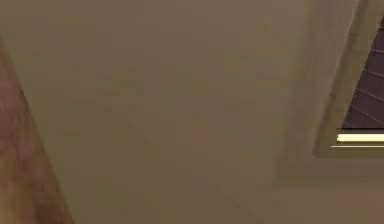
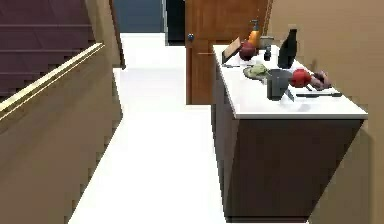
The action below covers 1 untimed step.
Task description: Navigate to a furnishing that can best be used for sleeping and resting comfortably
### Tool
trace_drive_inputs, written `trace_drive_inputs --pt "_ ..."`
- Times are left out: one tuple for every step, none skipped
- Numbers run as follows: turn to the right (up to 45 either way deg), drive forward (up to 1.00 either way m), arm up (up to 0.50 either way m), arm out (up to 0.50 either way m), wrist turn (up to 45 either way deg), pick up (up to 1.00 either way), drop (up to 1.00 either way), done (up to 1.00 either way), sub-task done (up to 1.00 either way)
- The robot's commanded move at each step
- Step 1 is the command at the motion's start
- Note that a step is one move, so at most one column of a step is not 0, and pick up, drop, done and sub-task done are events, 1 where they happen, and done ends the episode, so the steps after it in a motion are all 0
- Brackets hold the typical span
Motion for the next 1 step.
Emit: trace_drive_inputs --pt "45.0 0.00 0.00 0.00 0.0 0.00 0.00 0.00 0.00"
